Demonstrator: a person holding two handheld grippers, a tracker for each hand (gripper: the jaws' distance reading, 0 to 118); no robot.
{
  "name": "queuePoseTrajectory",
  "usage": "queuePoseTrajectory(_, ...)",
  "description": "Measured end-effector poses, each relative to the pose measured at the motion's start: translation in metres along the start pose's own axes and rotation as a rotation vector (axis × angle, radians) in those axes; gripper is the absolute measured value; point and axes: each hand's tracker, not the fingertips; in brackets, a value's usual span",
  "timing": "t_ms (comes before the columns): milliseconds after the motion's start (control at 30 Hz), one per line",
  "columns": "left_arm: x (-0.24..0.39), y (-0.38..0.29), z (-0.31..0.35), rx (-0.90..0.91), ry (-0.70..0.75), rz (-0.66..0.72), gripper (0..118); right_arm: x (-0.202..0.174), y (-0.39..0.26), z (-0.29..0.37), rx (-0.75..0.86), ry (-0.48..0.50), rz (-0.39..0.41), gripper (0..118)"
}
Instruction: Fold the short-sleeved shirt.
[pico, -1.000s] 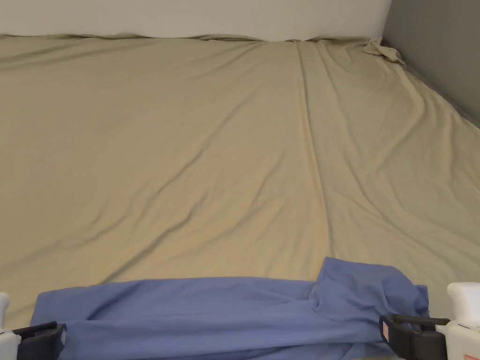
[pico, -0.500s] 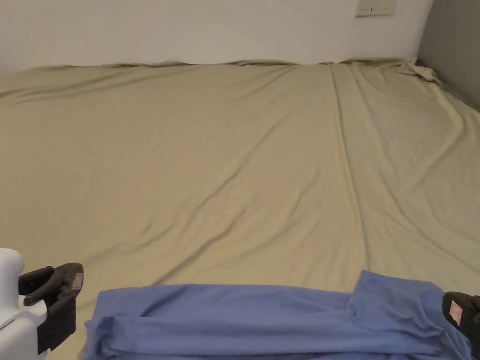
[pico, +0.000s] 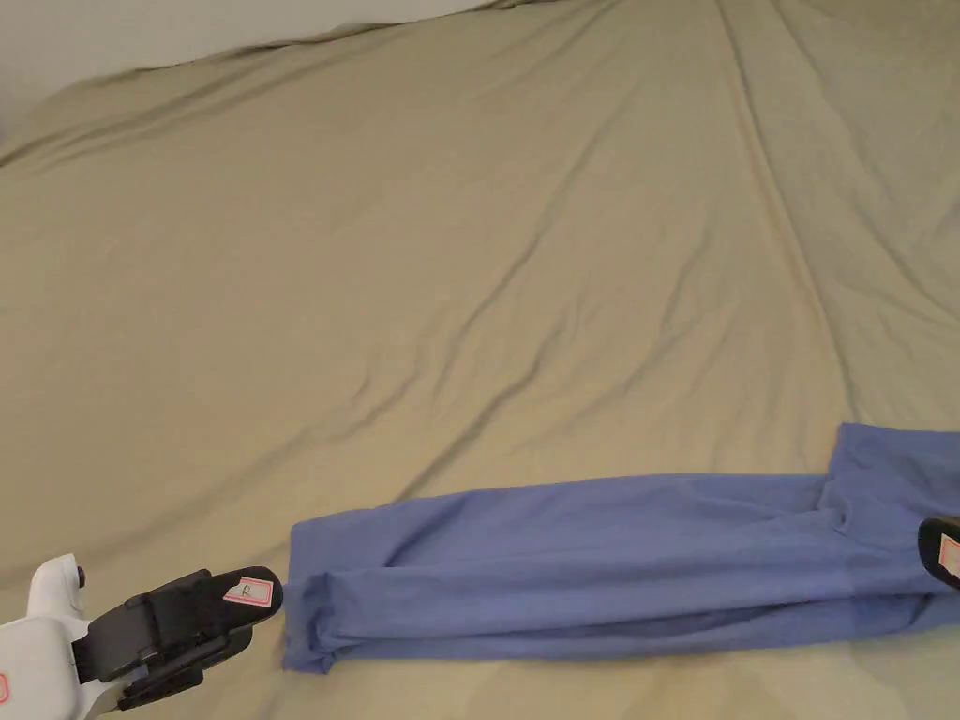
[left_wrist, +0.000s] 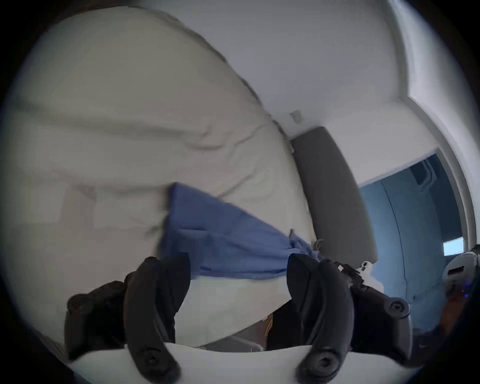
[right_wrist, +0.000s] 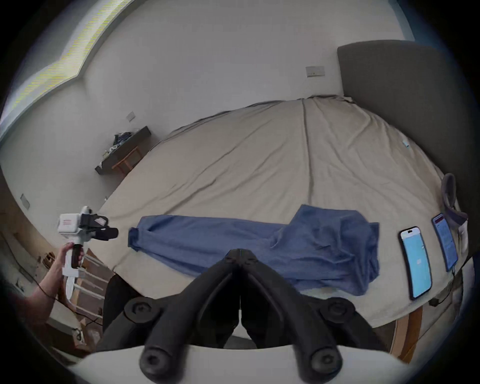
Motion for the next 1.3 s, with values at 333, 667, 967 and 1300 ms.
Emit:
queuePoseTrajectory(333,-0.041,0.014,-0.140,-0.161,-0.302,0.166,65,-0.020,0.018,-0.043,-0.050,0.064,-0.002,2)
queuePoseTrajectory(667,-0.036,0.006,-0.110,-0.069,-0.143,0.116,14,-0.016,0.025,-0.033,-0.047,0.050,0.050,2)
queuePoseTrajectory(967,0.028,0.019,-0.010,0.036,0.489,-0.134,14,-0.002,0.016,-0.020,-0.020,0.072,0.031,2)
queuePoseTrajectory(1300,0.189,-0.043,-0.180,-0.255,0.574,-0.618,14,0.026,0.003,0.007,0.037,0.074,-0.034,2)
